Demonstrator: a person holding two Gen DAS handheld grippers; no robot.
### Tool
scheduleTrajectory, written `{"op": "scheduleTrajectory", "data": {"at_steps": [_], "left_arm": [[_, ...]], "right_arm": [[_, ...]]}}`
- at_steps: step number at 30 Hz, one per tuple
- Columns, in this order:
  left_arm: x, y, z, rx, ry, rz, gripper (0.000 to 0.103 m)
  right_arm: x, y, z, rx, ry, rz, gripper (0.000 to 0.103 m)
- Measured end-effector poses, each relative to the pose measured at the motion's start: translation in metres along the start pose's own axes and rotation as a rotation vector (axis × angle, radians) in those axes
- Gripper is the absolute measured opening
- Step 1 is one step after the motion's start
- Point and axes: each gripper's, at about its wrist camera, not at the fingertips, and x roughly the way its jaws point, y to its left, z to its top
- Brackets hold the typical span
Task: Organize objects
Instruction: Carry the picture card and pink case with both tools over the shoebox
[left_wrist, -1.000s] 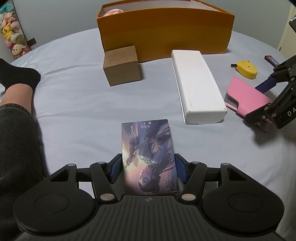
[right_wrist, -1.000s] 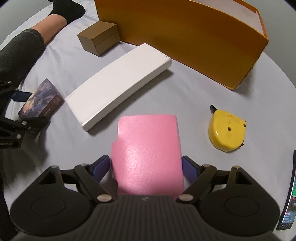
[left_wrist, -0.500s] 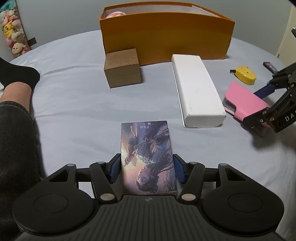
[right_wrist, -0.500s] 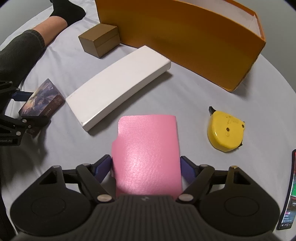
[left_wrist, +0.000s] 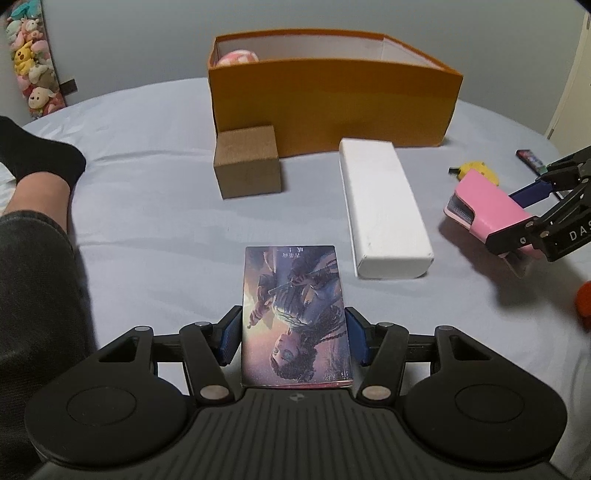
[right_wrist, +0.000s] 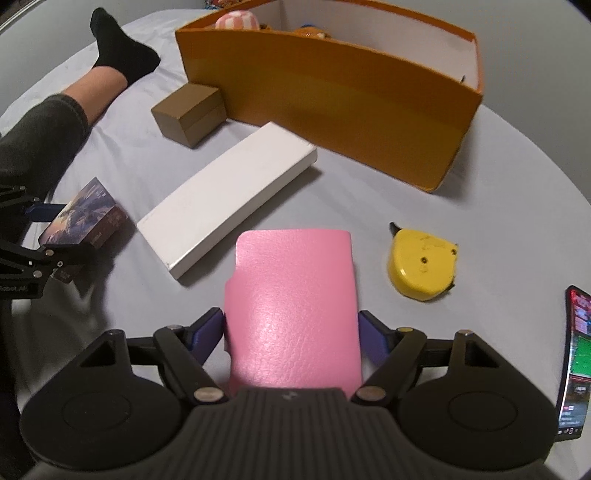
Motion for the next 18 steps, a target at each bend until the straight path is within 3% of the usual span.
{"op": "scheduleTrajectory", "data": {"at_steps": [7, 18], "left_arm": [[-0.016, 0.002, 0.023, -0.007, -0.056, -0.037, 0.066], [-0.021, -0.006, 0.103, 0.092, -0.167, -0.103, 0.066]], "right_arm": [[-0.021, -0.010, 0.010, 0.031, -0.058, -0.003, 0.078], [-0.067, -0.033, 0.060, 0.059, -0.178, -0.033, 0.078]]}}
